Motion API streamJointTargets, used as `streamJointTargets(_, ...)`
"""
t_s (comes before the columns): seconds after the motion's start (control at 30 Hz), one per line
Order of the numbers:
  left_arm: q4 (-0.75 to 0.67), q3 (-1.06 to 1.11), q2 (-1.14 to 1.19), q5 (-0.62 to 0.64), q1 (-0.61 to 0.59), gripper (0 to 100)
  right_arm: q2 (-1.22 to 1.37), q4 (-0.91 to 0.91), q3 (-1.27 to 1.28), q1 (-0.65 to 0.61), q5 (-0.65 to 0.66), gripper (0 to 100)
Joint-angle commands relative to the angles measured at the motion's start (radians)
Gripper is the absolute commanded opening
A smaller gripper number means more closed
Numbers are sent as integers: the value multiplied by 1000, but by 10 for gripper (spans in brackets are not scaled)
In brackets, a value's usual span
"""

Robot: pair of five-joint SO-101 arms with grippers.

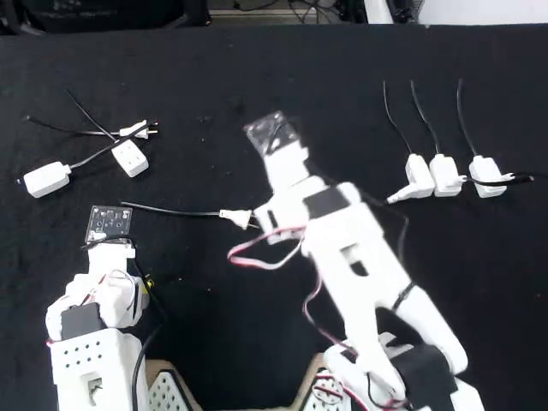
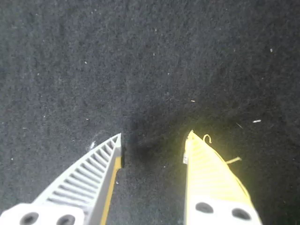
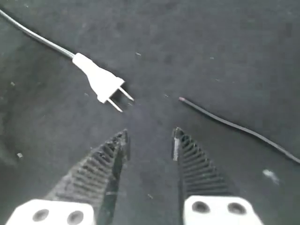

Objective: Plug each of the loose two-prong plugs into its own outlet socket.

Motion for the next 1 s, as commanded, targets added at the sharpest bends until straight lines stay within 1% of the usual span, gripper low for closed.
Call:
streamJointTargets(0.0,-3,1,-9,-3,-12,223,-51,-164,116,-74,-69,134)
streamJointTargets(0.17,-3,-2,-9,-5,-10,223,-53,-470,311,-94,-75,134)
streamJointTargets(0.23,0,-16,-9,-5,-12,223,-53,-522,355,-95,-75,134)
streamJointTargets(0.33,6,-96,-2,-8,-18,225,-53,-516,354,-95,-77,134)
streamJointTargets(0.4,6,-173,0,-8,-45,227,-53,-520,357,-95,-77,134)
streamJointTargets(0.63,6,-516,38,-9,-191,227,-53,-523,360,-95,-77,134)
streamJointTargets(0.8,-6,-688,258,-81,-237,228,-53,-523,360,-95,-77,134)
streamJointTargets(0.97,-31,-855,557,-84,-248,227,-53,-523,361,-95,-77,134)
